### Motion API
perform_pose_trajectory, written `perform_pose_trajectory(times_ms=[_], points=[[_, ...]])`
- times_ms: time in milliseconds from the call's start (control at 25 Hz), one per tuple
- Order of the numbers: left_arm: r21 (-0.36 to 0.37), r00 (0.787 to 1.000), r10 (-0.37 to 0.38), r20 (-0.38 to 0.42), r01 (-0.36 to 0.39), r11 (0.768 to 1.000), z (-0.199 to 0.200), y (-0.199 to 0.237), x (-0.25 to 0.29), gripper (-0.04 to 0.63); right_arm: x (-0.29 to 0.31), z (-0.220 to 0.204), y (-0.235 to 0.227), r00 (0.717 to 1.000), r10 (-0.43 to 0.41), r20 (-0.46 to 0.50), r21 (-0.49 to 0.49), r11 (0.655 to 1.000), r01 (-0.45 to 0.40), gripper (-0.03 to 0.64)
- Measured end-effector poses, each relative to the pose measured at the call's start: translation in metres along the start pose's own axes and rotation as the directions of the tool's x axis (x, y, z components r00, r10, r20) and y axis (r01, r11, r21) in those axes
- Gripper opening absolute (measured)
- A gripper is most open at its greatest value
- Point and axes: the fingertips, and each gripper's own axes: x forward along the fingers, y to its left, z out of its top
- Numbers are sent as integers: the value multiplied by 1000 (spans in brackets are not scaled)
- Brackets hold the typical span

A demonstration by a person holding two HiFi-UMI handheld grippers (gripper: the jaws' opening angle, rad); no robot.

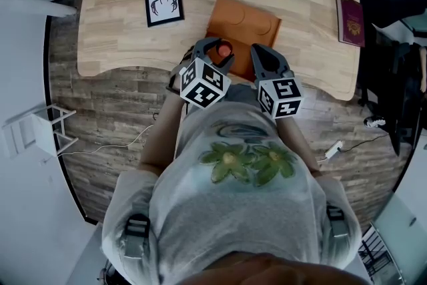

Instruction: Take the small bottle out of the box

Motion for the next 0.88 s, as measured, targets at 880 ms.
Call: perform_pose_trajectory(times_ms=[880], points=[[56,999,19,33,-21,998,37,-17,-26,225,-11,-8,0,1000,20,-4,-20,1000,-20,9]])
